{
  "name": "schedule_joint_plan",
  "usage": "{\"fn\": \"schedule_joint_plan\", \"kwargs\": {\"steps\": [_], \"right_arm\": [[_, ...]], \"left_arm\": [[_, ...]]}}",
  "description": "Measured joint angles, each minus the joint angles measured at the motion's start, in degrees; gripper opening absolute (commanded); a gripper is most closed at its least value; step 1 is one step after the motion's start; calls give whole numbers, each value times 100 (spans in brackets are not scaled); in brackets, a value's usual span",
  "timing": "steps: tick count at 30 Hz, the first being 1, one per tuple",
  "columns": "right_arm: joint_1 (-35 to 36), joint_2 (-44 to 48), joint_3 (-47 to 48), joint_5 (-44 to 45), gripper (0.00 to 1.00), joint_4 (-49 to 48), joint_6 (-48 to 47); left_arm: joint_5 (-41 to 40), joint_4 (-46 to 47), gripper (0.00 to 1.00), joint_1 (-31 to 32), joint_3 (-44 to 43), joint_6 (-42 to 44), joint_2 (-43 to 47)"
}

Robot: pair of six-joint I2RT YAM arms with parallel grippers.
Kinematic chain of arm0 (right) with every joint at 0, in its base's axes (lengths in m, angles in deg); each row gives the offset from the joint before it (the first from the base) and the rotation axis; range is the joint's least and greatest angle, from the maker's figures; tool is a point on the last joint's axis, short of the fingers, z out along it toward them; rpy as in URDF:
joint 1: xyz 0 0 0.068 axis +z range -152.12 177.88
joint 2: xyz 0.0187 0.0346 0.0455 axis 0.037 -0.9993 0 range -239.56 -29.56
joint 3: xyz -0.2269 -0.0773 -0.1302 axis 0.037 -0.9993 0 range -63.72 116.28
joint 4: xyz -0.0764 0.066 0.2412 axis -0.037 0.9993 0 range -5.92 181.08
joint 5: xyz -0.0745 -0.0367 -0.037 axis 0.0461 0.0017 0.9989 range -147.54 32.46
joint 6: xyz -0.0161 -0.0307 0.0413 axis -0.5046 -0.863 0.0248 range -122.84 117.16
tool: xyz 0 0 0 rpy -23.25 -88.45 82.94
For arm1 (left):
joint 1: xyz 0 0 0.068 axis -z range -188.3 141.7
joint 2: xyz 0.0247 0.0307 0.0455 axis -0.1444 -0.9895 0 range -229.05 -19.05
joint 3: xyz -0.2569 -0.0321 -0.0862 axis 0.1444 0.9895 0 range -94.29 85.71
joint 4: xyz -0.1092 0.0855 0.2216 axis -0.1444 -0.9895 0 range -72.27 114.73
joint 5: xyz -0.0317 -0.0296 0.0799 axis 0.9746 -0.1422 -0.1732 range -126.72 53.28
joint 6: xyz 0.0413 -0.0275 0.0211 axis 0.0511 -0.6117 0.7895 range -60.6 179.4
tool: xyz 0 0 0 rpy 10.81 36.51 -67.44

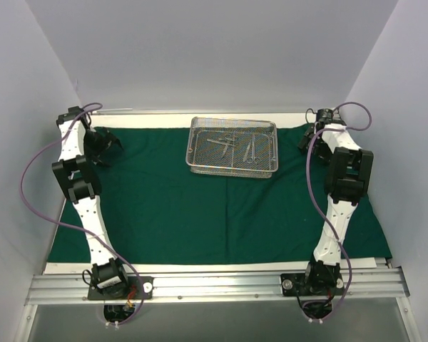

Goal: Open and lay out the surgical kit
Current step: Adjust the container in the surgical kit.

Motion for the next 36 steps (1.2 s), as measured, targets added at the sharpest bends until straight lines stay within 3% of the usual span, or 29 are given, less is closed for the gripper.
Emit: {"fn": "schedule_joint_plan", "kwargs": {"steps": [9, 15, 20, 27, 31, 36], "right_arm": [[155, 22, 203, 114, 100, 577, -448], [660, 22, 892, 166, 100, 1021, -675], [833, 24, 1047, 98, 100, 1104, -673], [802, 13, 1005, -299, 100, 1217, -737], [850, -173, 1005, -522, 99, 1182, -785], [894, -555, 1126, -796, 99, 1145, -868]], "left_arm": [[166, 0, 95, -61, 2, 57, -2], [4, 125, 97, 87, 212, 181, 175], [-616, 330, 96, 507, 774, 201, 546], [-1248, 299, 94, 1458, 841, 203, 588], [-1298, 212, 94, 1827, 699, 160, 494], [-1193, -219, 94, 1714, -33, -48, 61]]}}
